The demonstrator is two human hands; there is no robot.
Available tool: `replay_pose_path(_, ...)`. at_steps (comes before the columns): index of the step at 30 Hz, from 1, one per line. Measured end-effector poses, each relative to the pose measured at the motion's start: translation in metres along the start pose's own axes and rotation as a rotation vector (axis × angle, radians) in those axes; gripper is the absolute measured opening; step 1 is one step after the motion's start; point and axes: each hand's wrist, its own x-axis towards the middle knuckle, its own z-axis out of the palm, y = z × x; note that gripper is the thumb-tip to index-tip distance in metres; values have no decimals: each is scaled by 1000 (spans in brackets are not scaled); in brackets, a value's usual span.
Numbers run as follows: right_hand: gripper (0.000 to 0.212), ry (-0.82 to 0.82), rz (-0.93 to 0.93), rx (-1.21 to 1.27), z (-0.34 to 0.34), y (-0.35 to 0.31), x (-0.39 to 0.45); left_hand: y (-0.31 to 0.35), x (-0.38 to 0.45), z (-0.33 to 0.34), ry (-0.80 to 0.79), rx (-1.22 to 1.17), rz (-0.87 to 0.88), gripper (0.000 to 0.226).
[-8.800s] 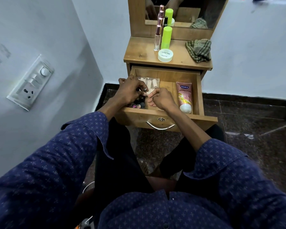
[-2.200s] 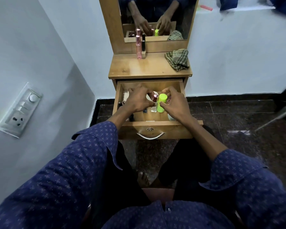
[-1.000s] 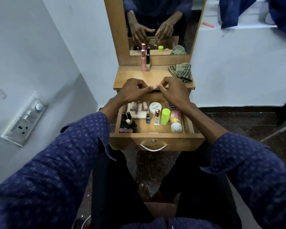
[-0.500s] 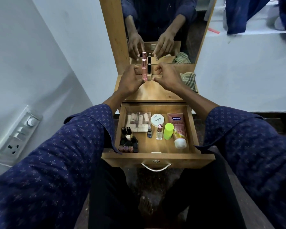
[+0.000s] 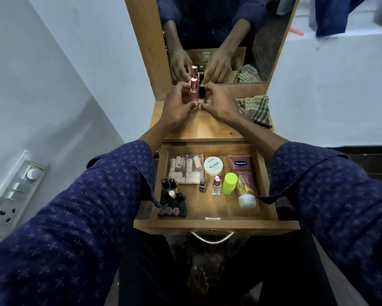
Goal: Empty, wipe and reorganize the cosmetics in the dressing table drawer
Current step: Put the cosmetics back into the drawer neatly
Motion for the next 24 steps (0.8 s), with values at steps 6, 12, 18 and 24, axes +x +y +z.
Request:
replay_pose_path(6, 54, 4, 13, 43, 4, 3, 0, -1, 1, 3, 21, 23, 3, 54)
replay_pose_path(12, 35, 54, -17, 64, -5, 0, -20, 6, -17, 5, 4, 48, 18, 50)
replay_pose_path(18, 28, 65, -25, 58, -15, -4, -64, 27, -55, -3, -1, 40, 77, 40)
replay_pose_path(24, 38, 66, -78, 88, -30, -6, -130, 48, -123, -5, -40, 6, 86, 32)
